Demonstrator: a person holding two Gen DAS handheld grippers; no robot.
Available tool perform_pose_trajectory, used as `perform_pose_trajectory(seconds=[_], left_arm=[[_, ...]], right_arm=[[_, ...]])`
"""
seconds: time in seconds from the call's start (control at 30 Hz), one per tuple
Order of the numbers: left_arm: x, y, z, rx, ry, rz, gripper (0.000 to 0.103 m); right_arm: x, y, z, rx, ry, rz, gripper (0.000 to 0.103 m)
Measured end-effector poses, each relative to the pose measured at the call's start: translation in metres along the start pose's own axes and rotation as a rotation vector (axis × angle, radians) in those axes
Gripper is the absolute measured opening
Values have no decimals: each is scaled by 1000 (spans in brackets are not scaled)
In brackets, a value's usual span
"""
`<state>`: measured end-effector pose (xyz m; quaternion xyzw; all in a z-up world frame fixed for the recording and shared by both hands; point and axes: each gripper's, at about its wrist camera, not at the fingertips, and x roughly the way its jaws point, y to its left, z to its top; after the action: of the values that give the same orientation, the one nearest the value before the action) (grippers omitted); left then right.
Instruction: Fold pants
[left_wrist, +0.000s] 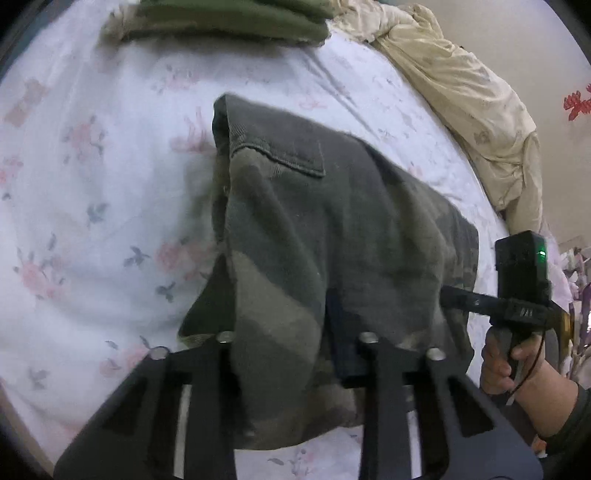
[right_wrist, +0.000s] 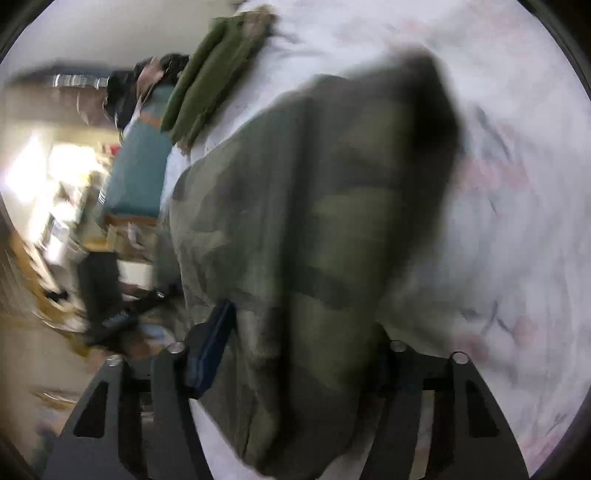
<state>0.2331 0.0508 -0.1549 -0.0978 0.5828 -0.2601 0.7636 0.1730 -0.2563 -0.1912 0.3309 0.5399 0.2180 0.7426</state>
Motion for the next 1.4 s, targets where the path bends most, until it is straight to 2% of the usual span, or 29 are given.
perform_pose_trajectory(seconds=[0.03, 0.13, 0.23, 0.33, 0.43, 0.5, 0.57, 0.6, 0.63, 0.67, 0.7, 0.73, 0.77, 0.8, 0.87, 0.9, 0.97, 1.03, 1.07, 1.1, 1.13, 1.17, 1.2, 1.23, 1.27, 1.3, 1.33, 1.4], left_arm=[[-6, -5, 0, 15, -25, -1, 17], [-24, -23, -1, 33, -74, -1, 16], [-50, -50, -7, 54, -120, 34, 16], [-72, -69, -24, -55, -157, 74, 16], [-72, -90, -62, -124, -191, 132, 16], [-57, -91, -89, -169, -160, 155, 17], [-23, -83, -108, -178, -52, 218, 22], [-7, -79, -115, -167, 2, 259, 25], [4, -77, -120, -135, 40, 285, 31], [5, -77, -122, -103, 41, 303, 39], [1, -77, -121, -77, 33, 327, 58], [-7, -77, -121, -64, 27, 388, 69], [-17, -74, -121, -69, 11, 456, 86], [-28, -70, -122, -86, -15, 493, 88], [-46, -60, -124, -159, -48, 486, 88], [-52, -56, -126, -203, -63, 466, 85], [-61, -51, -133, -297, -82, 374, 82], [-57, -54, -140, -336, -59, 273, 77], [-52, -55, -143, -334, -37, 258, 68], [-46, -59, -145, -325, -9, 262, 52], [-39, -62, -147, -307, 16, 271, 45], [-32, -65, -146, -292, 38, 274, 32], [-29, -68, -148, -276, 49, 265, 26], [-25, -70, -147, -260, 49, 258, 25], [-22, -73, -145, -236, 50, 262, 17], [-20, -75, -143, -212, 52, 261, 8], [-19, -77, -140, -211, 48, 255, 7], [-32, -79, -139, -217, 14, 237, 5]], right_arm=[[-4, 3, 3, -18, -16, -16, 36], [-27, 14, 20, -60, -53, -30, 24], [-45, 36, 41, -180, -24, -18, 21], [-63, 56, 55, -302, 29, -6, 21], [-57, 65, 53, -358, 104, -12, 21], [-38, 52, 40, -380, 184, -58, 25], [-12, 26, 21, -352, 300, -153, 29], [-4, 16, 14, -328, 329, -177, 43], [-1, 8, 10, -298, 344, -206, 63], [-4, 4, 9, -262, 356, -227, 72], [-12, 6, 10, -254, 344, -238, 74], [-22, 9, 9, -262, 319, -257, 74], [-37, 12, 8, -268, 277, -278, 74], [-53, 13, 7, -247, 226, -274, 74], [-79, 17, 2, -186, 140, -277, 74], [-92, 21, -5, -169, 96, -263, 74], [-107, 27, -23, -187, 59, -250, 74], [-105, 32, -33, -228, 75, -289, 72], [-98, 34, -40, -250, 100, -326, 71], [-89, 34, -45, -257, 128, -355, 66], [-80, 34, -48, -269, 164, -372, 51], [-78, 31, -50, -292, 202, -386, 40], [-71, 33, -52, -323, 227, -401, 25], [-64, 35, -54, -355, 242, -415, 28], [-62, 36, -56, -373, 249, -427, 25], [-59, 38, -57, -389, 256, -428, 8], [-61, 40, -58, -391, 255, -407, 5], [-74, 50, -58, -397, 223, -356, 4]])
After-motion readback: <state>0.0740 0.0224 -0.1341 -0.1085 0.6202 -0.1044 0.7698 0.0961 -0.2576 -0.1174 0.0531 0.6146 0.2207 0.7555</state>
